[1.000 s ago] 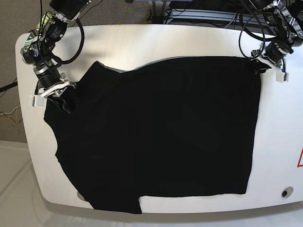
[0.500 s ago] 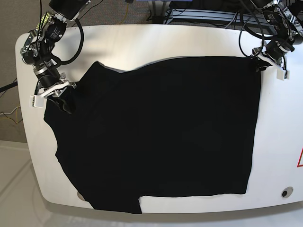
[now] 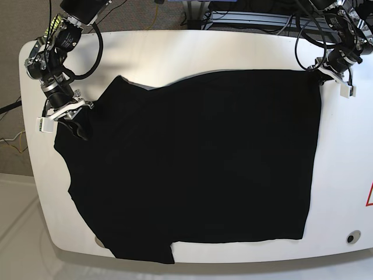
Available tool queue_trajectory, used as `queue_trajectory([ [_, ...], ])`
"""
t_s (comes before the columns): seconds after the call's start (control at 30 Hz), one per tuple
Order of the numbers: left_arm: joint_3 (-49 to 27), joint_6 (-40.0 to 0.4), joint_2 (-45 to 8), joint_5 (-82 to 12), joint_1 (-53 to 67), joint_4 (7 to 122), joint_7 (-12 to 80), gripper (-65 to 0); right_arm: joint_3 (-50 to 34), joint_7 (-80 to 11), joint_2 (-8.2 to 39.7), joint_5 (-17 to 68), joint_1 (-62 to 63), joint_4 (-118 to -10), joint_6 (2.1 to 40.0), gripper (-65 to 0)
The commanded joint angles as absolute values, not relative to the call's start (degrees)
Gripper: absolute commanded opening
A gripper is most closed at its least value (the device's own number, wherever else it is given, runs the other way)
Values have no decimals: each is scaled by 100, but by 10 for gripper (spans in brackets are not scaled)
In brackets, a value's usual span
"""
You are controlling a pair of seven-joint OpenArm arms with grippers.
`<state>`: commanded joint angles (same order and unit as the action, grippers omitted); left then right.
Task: Fold the T-shirt properly
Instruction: 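Hold the shoulder corners with both grippers, stretching the collar edge taut, then pull both held shoulder corners away from the shirt body, dragging it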
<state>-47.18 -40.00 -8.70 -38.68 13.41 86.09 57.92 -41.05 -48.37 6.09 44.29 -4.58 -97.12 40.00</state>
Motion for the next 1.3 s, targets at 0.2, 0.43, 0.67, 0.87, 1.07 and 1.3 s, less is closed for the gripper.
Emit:
queue_trajectory([
  [0.2,-4697,-3974,-865,-3856,1348,8603,5709,-409,-4121,-4777,640,4063,-619,-9733,4000,-418],
  [0.43,-4628,-4000,-856,-3786,1309,8588,6004,-569,-4158,-4470,784,3245,-843,-9719,4000,-297],
  [0.67,-4608,-4000,-872,-3789,1275,8590,6046,-592,-4186,-4486,835,3142,-768,-9289,3839,-319],
  [0.87,-4594,-4000,-900,-3727,1260,8594,6105,-619,-4267,-4336,834,3041,-736,-8915,3670,-318],
  [1.07,-4591,-4000,-913,-3698,1237,8585,6113,-629,-4490,-4198,638,3089,-853,-8805,3765,-317],
  [1.3,-4590,-4000,-925,-3758,1258,8569,6154,-628,-4711,-4075,267,3237,-1147,-8765,3923,-309],
])
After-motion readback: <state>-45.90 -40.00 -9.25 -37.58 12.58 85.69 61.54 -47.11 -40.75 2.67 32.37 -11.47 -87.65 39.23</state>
